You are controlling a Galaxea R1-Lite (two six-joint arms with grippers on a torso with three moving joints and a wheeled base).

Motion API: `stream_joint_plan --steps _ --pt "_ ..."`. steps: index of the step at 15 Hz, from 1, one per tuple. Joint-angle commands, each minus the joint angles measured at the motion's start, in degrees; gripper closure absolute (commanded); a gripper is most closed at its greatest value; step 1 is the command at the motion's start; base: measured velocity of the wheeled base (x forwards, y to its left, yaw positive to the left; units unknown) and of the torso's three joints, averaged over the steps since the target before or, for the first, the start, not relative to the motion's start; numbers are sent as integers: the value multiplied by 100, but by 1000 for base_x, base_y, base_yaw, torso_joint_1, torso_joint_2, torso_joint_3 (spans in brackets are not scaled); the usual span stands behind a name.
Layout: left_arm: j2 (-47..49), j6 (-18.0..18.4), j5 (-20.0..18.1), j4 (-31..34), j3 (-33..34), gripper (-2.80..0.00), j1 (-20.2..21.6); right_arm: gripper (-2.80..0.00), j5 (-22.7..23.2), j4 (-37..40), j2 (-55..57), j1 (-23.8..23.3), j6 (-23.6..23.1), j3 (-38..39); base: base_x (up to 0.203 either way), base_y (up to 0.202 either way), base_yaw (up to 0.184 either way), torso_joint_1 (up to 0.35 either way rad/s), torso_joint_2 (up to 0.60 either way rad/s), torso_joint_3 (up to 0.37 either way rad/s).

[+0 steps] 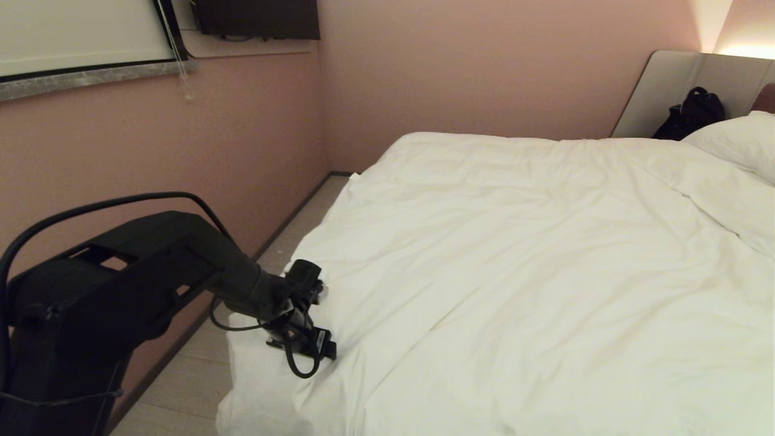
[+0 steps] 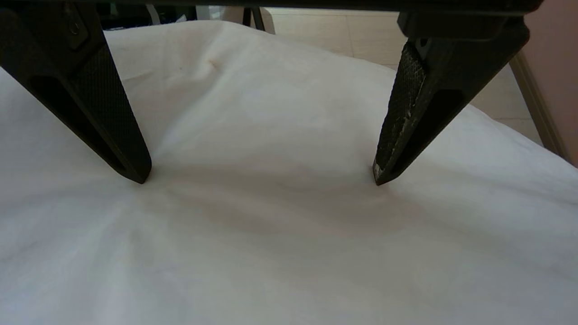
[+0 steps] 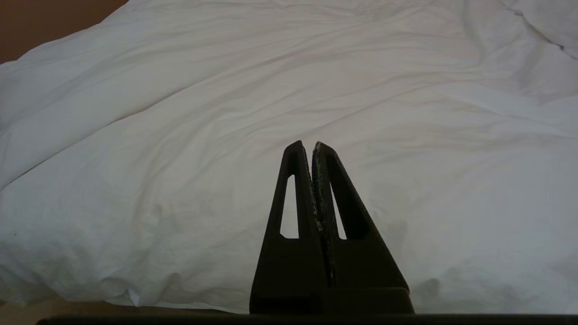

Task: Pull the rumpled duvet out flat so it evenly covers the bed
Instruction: Flatten the corners of the folded blanket

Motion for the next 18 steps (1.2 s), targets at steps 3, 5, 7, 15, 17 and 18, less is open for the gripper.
stream_joint_plan --steps 3,5,7,15,17,18 --pt "15 35 3 0 18 -280 -1 0 -2 1 6 1 -5 0 0 0 0 0 0 0" --pt "9 56 12 -13 52 -280 -1 0 -2 -7 -2 1 -5 0 0 0 0 0 0 0" --pt "15 70 12 -17 44 0 -1 0 -2 1 -2 1 -5 0 0 0 0 0 0 0" --pt "33 193 12 -17 40 0 -1 0 -2 -2 -2 1 -5 0 0 0 0 0 0 0" --pt "-46 182 -30 6 90 0 -1 0 -2 -7 -2 1 -5 0 0 0 0 0 0 0" --pt "-108 134 -52 25 117 0 -1 0 -2 -5 5 1 -5 0 0 0 0 0 0 0"
